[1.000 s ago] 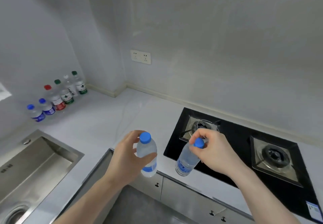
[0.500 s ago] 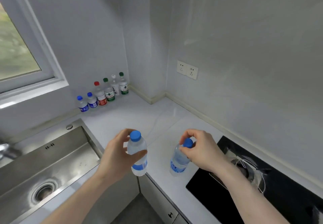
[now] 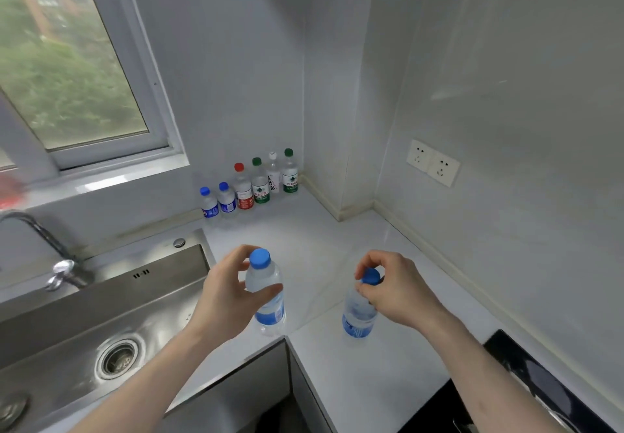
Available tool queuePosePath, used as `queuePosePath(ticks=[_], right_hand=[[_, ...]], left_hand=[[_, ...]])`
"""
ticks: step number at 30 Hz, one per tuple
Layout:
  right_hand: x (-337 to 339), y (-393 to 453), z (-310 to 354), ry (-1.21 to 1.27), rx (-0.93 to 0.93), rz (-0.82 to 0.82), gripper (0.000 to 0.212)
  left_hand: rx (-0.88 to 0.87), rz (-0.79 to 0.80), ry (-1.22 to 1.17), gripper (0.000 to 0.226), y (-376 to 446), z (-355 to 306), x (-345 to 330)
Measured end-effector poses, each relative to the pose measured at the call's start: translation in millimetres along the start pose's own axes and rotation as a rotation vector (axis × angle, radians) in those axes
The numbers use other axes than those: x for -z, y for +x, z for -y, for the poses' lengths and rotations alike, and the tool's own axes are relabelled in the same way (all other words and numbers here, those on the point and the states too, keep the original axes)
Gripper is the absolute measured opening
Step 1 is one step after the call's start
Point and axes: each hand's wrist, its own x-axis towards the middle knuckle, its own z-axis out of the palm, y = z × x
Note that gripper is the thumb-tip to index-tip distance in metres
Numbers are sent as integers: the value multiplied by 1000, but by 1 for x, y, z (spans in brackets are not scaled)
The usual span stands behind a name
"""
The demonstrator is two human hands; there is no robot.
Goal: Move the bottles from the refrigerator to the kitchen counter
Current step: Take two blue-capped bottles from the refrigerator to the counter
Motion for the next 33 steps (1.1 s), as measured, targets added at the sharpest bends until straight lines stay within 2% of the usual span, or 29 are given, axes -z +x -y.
queuePosePath(ticks=[13,21,33], right_hand=[[-44,165,37,-28,-60,-23,21],[-72,258,57,-31,-109,-22,32],[-100,339,70,-76,-107,53,29]], left_hand=[[69,51,7,53,154,67,29],[101,8,26,52,226,122,50],[237,-90,106,49,301,191,63]])
